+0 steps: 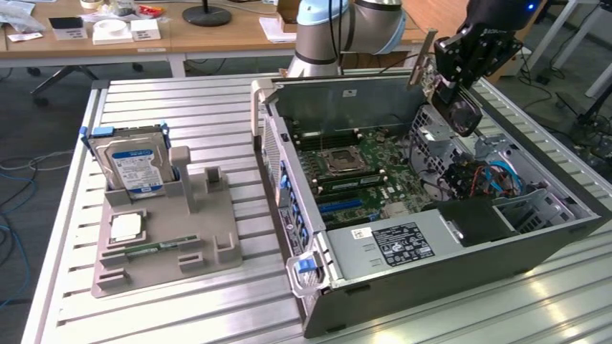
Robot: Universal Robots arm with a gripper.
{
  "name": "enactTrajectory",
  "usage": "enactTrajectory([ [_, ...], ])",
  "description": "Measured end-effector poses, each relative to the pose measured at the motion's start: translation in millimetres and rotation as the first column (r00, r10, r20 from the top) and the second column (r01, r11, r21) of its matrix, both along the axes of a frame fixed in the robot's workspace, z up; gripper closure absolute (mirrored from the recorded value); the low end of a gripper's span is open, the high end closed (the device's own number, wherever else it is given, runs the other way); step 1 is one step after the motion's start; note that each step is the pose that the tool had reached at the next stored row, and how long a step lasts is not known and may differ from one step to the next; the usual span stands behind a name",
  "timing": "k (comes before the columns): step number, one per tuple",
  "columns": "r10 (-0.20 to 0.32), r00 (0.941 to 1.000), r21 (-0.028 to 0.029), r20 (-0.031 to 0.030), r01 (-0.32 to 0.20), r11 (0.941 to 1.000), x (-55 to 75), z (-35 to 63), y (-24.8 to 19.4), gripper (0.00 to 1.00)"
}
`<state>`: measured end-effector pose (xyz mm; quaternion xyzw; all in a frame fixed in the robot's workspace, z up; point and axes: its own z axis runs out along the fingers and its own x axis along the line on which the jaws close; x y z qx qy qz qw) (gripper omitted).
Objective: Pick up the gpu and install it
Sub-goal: 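Pick up the gpu and move the gpu toward the slot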
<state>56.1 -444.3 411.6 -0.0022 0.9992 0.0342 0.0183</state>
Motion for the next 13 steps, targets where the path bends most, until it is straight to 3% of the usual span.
enactTrajectory([
  [13,-0.063,0.998,0.0,0.0,0.063,0.998,0.3,-0.5,0.0,0.73],
])
